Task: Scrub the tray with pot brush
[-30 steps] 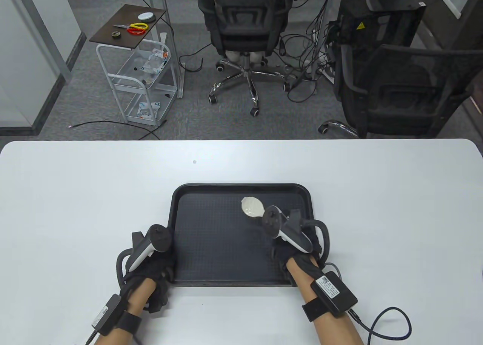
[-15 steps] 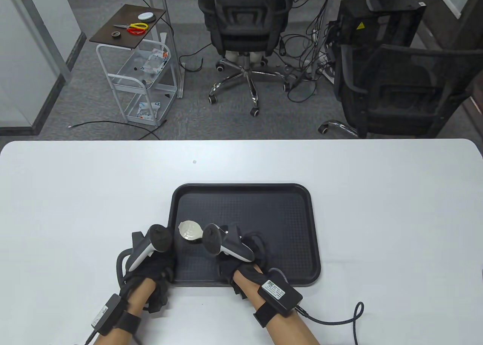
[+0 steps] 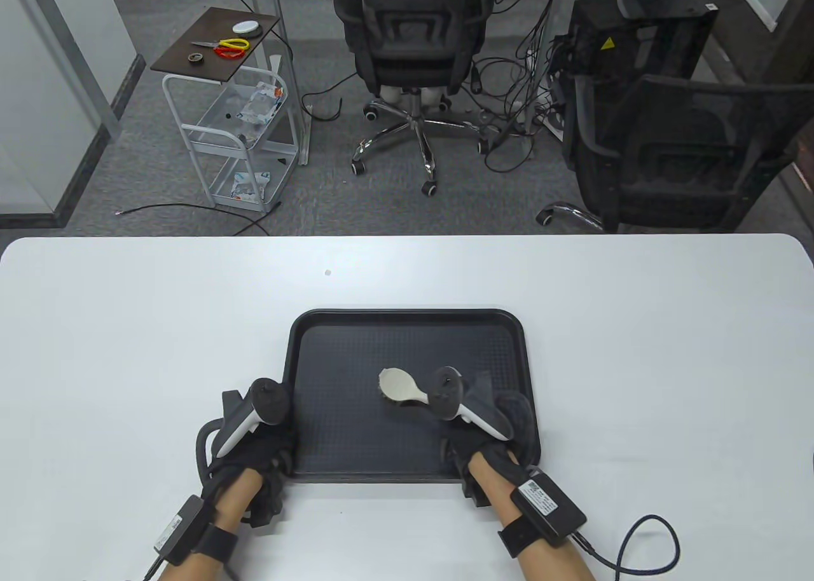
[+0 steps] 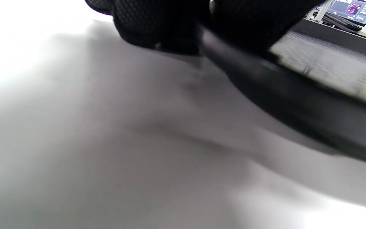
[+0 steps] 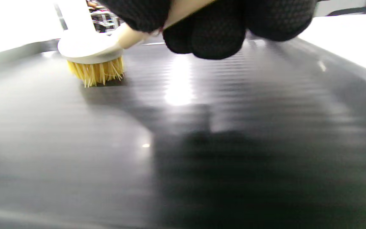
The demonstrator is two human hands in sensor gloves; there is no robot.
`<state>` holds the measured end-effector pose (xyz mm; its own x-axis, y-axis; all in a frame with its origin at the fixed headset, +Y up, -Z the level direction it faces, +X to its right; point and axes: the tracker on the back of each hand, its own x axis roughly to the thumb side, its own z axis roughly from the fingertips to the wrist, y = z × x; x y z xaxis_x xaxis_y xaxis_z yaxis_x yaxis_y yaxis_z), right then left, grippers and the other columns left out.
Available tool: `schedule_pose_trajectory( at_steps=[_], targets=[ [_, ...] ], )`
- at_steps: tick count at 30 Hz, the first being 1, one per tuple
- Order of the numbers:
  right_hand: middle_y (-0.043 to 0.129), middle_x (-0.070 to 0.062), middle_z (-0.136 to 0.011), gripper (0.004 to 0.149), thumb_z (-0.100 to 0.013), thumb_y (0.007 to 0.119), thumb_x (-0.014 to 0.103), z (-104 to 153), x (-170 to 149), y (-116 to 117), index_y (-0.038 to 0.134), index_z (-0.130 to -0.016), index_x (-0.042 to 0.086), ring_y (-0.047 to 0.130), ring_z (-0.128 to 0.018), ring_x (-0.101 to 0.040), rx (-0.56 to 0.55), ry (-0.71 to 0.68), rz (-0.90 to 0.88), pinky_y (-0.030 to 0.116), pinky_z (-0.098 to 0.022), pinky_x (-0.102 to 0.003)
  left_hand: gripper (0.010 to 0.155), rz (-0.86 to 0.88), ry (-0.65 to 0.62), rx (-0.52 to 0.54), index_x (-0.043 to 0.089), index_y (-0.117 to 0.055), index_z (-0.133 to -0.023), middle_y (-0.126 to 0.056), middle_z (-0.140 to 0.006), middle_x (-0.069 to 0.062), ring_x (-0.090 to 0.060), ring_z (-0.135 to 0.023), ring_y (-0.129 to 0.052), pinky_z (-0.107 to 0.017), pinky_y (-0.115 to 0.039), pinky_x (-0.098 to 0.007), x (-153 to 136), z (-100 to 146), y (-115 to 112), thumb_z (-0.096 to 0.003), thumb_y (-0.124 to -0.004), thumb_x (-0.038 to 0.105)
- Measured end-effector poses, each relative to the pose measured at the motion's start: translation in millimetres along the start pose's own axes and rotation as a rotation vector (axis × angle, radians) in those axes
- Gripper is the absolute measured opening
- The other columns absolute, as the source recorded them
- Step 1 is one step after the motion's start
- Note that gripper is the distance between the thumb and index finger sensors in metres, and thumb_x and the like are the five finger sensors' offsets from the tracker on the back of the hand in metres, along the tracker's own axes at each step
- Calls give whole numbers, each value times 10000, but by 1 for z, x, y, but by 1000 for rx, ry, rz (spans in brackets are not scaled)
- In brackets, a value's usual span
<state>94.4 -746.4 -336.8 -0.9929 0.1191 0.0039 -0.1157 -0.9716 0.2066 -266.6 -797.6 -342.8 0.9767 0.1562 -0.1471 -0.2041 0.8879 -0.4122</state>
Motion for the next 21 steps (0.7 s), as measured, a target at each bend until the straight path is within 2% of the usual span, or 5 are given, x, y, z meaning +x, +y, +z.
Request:
schedule_pose_trajectory(
  at_steps=[4, 10, 17, 21],
  targets=[
    [785, -78, -965, 531, -477, 795, 241, 6, -48, -9, 687, -989, 332, 898, -708, -273, -7, 104, 10, 800, -497, -487, 758, 0, 0, 0, 345, -292, -1077, -716, -803, -20, -214, -694, -748, -781, -448, -514, 0, 0, 0, -486, -758, 434],
    [788, -80, -963, 532, -477, 795, 238, 11, -79, -18, 689, -992, 324, 896, -707, -276, -18, 197, 62, 797, -497, -490, 756, 0, 0, 0, 345, -293, -1076, -716, -803, -21, -215, -694, -748, -781, -448, -515, 0, 1, 0, -486, -758, 434],
    [767, -79, -976, 543, -486, 790, 233, 14, -66, -28, 666, -1012, 295, 871, -714, -281, -12, 234, 127, 768, -505, -489, 758, 2, 0, -2, 345, -291, -1077, -715, -803, -21, -214, -694, -748, -781, -447, -515, 0, 0, 0, -486, -758, 434],
    [762, -76, -975, 547, -488, 783, 242, 18, -37, -37, 653, -1016, 297, 871, -715, -273, -70, 140, 99, 771, -505, -481, 758, 2, 0, -2, 341, -292, -1077, -715, -803, -23, -217, -694, -747, -781, -446, -516, 0, 0, 0, -486, -759, 433]
  ],
)
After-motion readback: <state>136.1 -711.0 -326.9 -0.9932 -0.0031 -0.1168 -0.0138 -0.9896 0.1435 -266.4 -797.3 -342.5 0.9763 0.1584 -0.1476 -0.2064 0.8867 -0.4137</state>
